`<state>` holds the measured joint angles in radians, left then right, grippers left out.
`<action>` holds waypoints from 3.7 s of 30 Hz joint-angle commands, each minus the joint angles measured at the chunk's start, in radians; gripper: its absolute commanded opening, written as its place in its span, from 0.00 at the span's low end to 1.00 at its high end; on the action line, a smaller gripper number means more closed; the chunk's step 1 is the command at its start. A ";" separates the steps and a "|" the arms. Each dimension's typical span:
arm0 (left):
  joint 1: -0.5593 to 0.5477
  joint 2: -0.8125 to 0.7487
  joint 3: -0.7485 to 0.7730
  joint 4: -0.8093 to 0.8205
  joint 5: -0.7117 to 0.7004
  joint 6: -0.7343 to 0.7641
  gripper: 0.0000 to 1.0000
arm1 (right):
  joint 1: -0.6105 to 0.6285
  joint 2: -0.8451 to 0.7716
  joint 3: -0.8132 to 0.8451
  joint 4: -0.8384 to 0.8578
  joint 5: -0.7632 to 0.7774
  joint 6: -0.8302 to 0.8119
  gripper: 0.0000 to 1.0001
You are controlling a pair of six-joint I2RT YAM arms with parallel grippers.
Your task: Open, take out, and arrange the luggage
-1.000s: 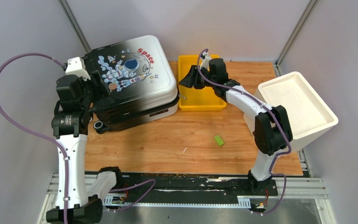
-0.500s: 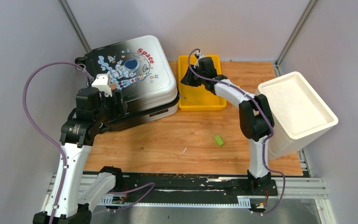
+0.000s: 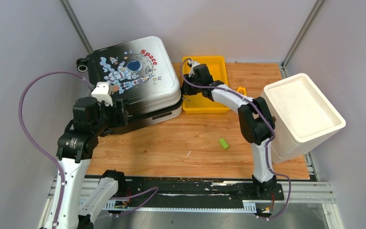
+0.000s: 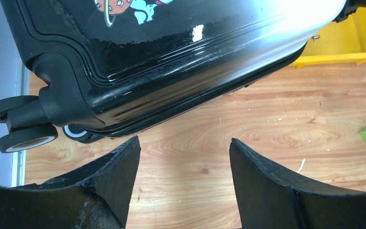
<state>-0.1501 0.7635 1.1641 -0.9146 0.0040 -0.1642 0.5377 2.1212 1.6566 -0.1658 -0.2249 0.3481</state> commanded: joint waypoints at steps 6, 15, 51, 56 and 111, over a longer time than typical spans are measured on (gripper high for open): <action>-0.005 -0.045 0.026 -0.045 0.025 0.049 0.76 | 0.194 -0.102 -0.100 0.012 -0.112 -0.022 0.23; -0.005 -0.080 0.020 -0.048 0.014 -0.019 0.76 | 0.303 -0.163 -0.149 0.013 -0.110 0.004 0.23; -0.005 -0.121 0.057 -0.105 -0.046 -0.164 0.82 | 0.325 -0.514 -0.556 0.046 -0.076 -0.182 0.48; -0.005 -0.118 0.090 -0.109 -0.039 -0.121 0.82 | 0.321 -0.609 -0.674 0.155 -0.112 -0.230 0.53; -0.085 -0.052 -0.270 0.264 0.483 0.500 0.68 | 0.129 -0.242 -0.564 0.863 -0.254 -0.421 0.00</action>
<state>-0.1986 0.6952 0.8845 -0.6289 0.4305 0.1589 0.7383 1.8912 1.0439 0.5076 -0.4664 -0.1413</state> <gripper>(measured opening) 0.681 0.108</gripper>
